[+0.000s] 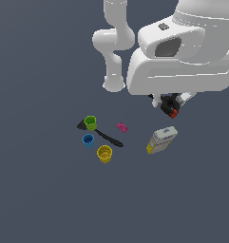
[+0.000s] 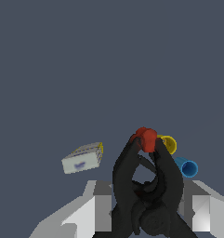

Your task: Pick up a designated object from a clutter of objects.

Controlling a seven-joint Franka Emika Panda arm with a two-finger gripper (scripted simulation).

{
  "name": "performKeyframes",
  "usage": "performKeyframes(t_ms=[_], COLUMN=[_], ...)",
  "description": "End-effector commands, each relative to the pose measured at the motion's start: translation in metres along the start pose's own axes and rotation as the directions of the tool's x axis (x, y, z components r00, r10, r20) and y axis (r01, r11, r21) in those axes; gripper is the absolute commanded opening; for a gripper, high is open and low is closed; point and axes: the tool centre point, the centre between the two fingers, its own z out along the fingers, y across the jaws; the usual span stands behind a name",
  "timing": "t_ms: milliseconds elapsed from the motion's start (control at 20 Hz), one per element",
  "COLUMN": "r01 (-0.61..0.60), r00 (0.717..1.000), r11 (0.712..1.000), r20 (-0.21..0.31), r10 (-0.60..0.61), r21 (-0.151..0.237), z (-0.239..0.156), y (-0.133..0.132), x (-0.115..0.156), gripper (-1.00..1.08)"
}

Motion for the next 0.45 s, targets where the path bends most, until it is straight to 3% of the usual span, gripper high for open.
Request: performKeyframes(t_ms=[0,400], r01=[0.0,0.0], r00=[1.0,1.0], r11=[1.0,1.0], r20=[0.002,0.002], r10=[0.0,0.0], r21=[0.0,-0.001], z=[-0.012,-0.028], y=[0.003,0.007], x=[-0.001,-0.001], gripper=[-1.0,-1.0])
